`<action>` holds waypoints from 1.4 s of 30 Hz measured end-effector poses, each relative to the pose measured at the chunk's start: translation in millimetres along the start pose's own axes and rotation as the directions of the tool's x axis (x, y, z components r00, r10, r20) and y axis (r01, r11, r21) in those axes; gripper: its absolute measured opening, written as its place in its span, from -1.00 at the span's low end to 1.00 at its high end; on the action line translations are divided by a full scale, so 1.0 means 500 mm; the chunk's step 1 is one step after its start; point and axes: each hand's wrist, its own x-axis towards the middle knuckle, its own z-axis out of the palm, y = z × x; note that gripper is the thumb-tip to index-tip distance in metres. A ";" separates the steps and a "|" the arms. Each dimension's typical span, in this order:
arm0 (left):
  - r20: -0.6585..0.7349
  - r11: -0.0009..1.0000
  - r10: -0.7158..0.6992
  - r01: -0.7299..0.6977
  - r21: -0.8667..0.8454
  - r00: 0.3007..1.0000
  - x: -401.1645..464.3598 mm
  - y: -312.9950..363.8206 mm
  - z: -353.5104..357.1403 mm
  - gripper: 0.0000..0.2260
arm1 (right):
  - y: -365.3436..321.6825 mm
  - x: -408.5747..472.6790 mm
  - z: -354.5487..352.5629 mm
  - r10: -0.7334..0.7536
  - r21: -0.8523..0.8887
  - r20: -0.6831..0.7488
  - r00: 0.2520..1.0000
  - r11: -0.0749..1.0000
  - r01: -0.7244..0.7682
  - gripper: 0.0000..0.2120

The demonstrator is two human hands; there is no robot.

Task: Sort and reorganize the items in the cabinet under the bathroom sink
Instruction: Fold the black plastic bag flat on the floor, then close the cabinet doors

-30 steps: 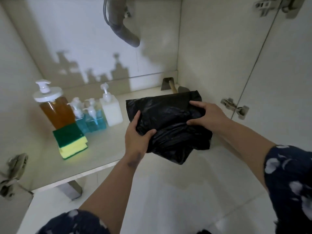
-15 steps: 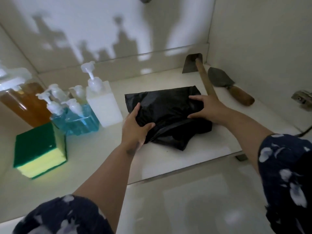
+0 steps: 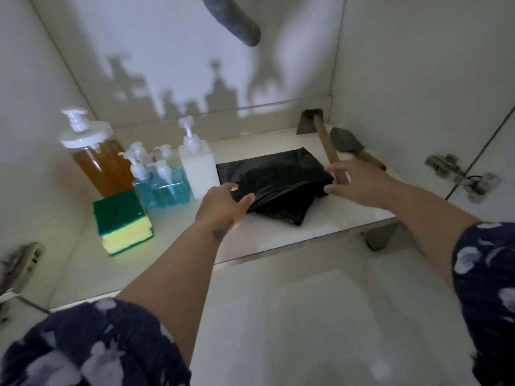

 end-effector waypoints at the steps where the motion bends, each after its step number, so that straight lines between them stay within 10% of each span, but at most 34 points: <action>1: 0.006 0.999 0.023 -0.023 0.038 1.000 -0.024 -0.001 -0.008 -0.53 | -0.011 -0.032 -0.005 0.012 -0.042 0.046 0.999 0.999 -0.010 -0.50; 10: 0.289 0.939 0.128 -0.209 0.273 0.949 -0.238 0.015 -0.068 -0.68 | -0.129 -0.267 -0.034 0.130 -0.223 0.224 0.966 0.972 -0.079 -0.51; 23: 0.357 0.953 -0.035 -0.076 0.293 0.933 -0.328 0.011 -0.093 -0.71 | -0.177 -0.307 -0.032 0.093 -0.276 0.394 0.915 0.961 0.021 -0.41; 42: 0.348 0.910 -0.314 0.177 0.375 0.883 -0.645 0.308 -0.679 -0.63 | -0.609 -0.518 -0.528 0.104 -0.332 0.730 0.675 0.918 0.218 -0.31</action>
